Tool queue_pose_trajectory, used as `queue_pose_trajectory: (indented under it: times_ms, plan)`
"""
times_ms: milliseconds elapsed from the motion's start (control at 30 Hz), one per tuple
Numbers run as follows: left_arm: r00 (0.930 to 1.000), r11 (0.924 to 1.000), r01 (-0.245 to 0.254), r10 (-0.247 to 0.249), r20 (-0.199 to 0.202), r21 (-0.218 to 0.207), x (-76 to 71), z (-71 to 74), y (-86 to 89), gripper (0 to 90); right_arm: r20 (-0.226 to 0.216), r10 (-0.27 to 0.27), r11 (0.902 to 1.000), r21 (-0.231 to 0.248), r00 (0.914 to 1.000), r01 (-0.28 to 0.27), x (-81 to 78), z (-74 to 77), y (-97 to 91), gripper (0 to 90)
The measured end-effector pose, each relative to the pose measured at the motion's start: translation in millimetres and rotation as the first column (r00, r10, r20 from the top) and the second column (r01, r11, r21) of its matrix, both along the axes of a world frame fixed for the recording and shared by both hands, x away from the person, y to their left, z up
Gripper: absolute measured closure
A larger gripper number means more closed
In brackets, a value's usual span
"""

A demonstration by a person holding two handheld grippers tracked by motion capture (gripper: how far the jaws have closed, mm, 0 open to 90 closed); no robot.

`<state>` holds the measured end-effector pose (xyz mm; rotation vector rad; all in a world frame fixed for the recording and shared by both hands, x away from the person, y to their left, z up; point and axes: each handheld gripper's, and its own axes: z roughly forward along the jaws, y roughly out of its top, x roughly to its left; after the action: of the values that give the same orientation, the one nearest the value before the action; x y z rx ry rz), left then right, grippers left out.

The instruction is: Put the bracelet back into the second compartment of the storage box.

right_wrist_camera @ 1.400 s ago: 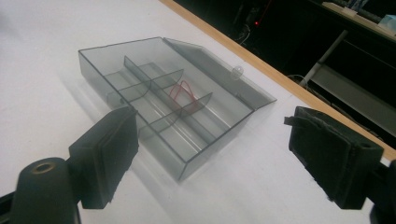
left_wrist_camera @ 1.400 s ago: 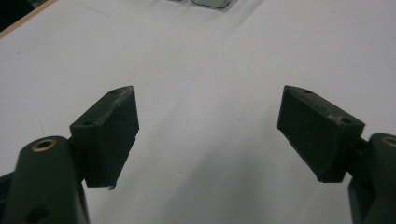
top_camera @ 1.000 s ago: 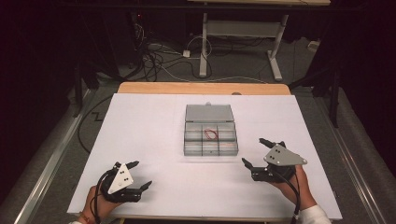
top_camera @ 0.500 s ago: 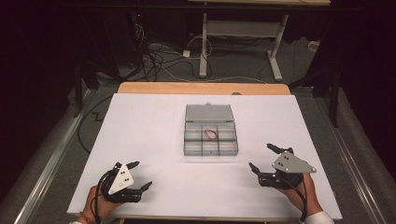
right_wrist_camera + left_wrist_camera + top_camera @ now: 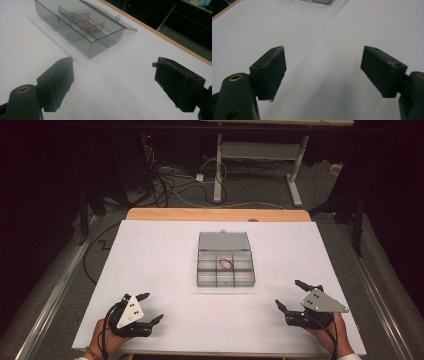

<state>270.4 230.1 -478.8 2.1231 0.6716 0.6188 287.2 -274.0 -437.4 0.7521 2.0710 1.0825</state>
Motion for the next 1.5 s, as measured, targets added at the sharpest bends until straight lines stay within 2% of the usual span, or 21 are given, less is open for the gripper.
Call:
queue_pose_trajectory:
  times_ms: [267, 367, 467, 600, 767, 1033, 1167, 1233, 1500]
  plan:
    - [1.0, 1.0, 0.001, -0.001, 0.002, -0.008, 0.5, -0.6, -3.1, 19.6, -0.021, -0.016, 0.9999, 0.005, 0.9996, 0.017, -3.3, -10.9, -13.2, 16.3]
    - [1.0, 1.0, 0.002, -0.002, 0.002, -0.005, 0.5, -0.6, -3.0, 19.6, -0.016, -0.02, 0.9998, 0.005, 0.9997, 0.02, -4.2, -15.1, -19.4, 16.3]
    - [1.0, 1.0, 0.005, -0.005, 0.0, 0.002, 0.4, -0.5, -3.4, 19.6, -0.023, -0.029, 0.9991, 0.031, 0.9993, 0.03, -6.9, -19.3, -27.0, 16.3]
    - [1.0, 1.0, 0.004, -0.004, 0.0, -0.001, 0.5, -0.5, -4.1, 19.6, -0.035, -0.04, 0.9988, 0.028, 0.9986, 0.041, -11.0, -24.7, -33.7, 16.3]
    - [1.0, 1.0, 0.0, 0.0, -0.003, -0.009, 0.5, -1.5, -6.2, 19.6, -0.027, -0.053, 0.9979, 0.034, 0.9982, 0.054, -16.3, -27.4, -39.9, 16.3]
    - [1.0, 0.9998, 0.002, -0.002, -0.002, -0.018, 1.3, -3.2, -12.0, 19.6, -0.019, -0.048, 0.998, 0.04, 0.9987, 0.049, -17.2, -26.3, -39.3, 16.3]
    - [0.9999, 0.9999, 0.011, -0.011, 0.001, 0.001, -1.4, -2.8, -11.9, 19.6, -0.011, -0.042, 0.9983, 0.04, 0.9991, 0.042, -18.2, -24.2, -36.3, 16.3]
    - [0.9999, 0.9999, 0.008, -0.008, 0.009, -0.015, -3.7, -3.1, -13.0, 19.6, -0.006, -0.038, 0.9985, 0.038, 0.9993, 0.038, -19.7, -22.9, -34.9, 16.3]
    - [0.9999, 0.9999, 0.014, -0.014, 0.009, 0.001, -3.8, -1.3, -10.6, 19.6, 0.01, -0.042, 0.9983, 0.04, 0.999, 0.042, -21.7, -19.0, -33.0, 16.3]
